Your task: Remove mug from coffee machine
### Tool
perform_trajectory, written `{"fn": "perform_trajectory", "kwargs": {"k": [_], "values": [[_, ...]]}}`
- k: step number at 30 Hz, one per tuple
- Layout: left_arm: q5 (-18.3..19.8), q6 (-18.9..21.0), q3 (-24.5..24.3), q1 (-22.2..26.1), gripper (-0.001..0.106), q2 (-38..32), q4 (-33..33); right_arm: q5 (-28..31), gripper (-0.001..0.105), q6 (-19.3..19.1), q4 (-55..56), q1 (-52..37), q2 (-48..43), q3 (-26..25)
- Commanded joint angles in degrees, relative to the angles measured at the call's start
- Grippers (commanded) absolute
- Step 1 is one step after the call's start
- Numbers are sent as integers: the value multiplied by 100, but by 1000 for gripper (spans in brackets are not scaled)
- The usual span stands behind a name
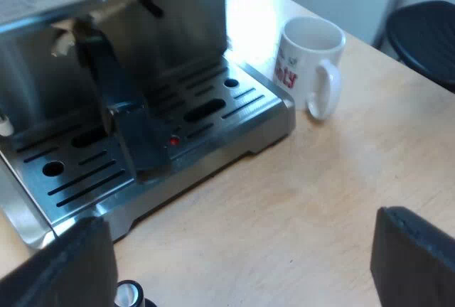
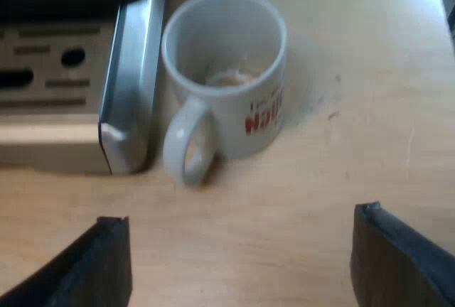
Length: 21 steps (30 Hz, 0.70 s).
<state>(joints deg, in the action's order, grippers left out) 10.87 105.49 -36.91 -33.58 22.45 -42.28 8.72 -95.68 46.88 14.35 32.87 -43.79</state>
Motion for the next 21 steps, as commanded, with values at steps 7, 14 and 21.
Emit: {"fn": "perform_trajectory", "kwargs": {"k": [7, 14, 21], "values": [[-135, 115, -98, 545, 79, 9, -587, -950, 66, 59, 232, -1105, 675, -593], [412, 45, -237, 1923, 79, 9, -787, -1159, 66, -227, 232, -2089, 737, -603], [13, 16, -306, 3067, 79, 9, -983, -988, 66, -826, 507, -2371, 286, -603]]}}
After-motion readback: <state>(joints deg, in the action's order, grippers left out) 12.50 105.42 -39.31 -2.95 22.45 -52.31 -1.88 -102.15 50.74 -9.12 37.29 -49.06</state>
